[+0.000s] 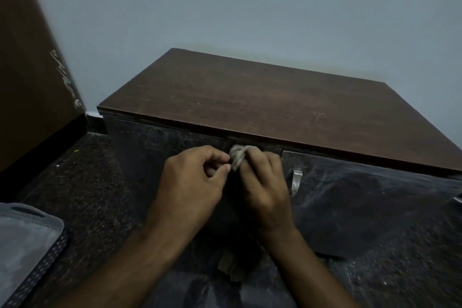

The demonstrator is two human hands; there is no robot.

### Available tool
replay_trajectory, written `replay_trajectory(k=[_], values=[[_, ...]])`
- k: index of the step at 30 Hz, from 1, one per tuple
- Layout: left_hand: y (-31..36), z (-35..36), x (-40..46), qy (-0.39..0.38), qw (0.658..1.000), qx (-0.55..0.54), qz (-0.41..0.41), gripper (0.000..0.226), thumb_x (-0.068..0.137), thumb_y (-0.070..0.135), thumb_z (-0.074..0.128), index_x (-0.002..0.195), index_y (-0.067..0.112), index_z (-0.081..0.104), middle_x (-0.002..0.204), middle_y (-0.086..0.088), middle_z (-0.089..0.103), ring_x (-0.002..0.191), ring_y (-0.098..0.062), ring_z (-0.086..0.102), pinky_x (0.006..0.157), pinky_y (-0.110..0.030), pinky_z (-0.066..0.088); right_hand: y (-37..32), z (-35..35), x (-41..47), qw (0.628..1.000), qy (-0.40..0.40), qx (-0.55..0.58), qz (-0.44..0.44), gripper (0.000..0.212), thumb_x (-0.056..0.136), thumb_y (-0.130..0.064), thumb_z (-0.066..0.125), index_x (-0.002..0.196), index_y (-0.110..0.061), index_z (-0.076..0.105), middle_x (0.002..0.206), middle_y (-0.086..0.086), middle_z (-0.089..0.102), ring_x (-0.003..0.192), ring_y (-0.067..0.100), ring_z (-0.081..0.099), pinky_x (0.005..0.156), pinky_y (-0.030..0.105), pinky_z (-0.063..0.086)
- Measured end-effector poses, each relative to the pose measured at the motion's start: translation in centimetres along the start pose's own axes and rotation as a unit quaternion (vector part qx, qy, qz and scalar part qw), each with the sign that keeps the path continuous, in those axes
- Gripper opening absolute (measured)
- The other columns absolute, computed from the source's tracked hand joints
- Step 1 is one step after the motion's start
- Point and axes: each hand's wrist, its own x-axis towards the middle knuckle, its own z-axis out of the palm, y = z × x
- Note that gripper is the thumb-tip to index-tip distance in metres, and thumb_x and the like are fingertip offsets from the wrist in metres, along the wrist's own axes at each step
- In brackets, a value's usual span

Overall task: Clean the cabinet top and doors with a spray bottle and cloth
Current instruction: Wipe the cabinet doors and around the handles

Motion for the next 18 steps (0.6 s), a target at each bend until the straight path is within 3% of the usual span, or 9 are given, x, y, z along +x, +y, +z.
replay_trajectory(k=[3,7,13,18], values=[[0.1,0.4,0.0,0.009,1.0,0.005,0.023,0.016,0.082,0.018,0.076,0.096,0.026,0.074,0.082,0.015,0.066,0.08,0.008,0.06,0.063,-0.001,0.042,0.8,-0.5,-0.3,1.0,-0.002,-0.013,0.001,0.018,0.097,-0.004,0.062,0.106,0.01,0.07,0.117,0.024,0.065,0.092,0.034,0.056,0.082,0.038,0.048],[0.3,0.3,0.3,0.048,0.998,0.005,0.043,0.018,0.083,0.019,0.074,0.1,0.025,0.074,0.085,0.016,0.066,0.079,0.005,0.061,0.066,-0.001,0.042,0.9,-1.9,-1.6,0.992,0.063,-0.025,0.108,0.017,0.094,0.003,0.058,0.101,0.008,0.072,0.113,0.022,0.066,0.088,0.036,0.057,0.083,0.035,0.046],[0.5,0.2,0.1,0.076,0.996,0.035,0.042,0.022,0.086,0.019,0.069,0.107,0.023,0.074,0.098,0.013,0.069,0.085,0.003,0.062,0.076,0.004,0.039,-1.4,0.3,1.4,1.0,0.018,-0.002,-0.009,0.018,0.094,-0.002,0.067,0.106,0.011,0.07,0.108,0.023,0.067,0.087,0.036,0.058,0.079,0.042,0.051],[0.0,-0.2,0.2,0.05,0.998,0.023,0.036,0.021,0.087,0.017,0.07,0.106,0.021,0.076,0.095,0.016,0.069,0.083,0.015,0.059,0.071,0.007,0.035,0.8,-1.6,-1.0,0.993,0.073,-0.036,0.089,0.03,0.101,-0.002,0.044,0.097,0.008,0.072,0.106,0.022,0.067,0.084,0.036,0.056,0.081,0.039,0.047]])
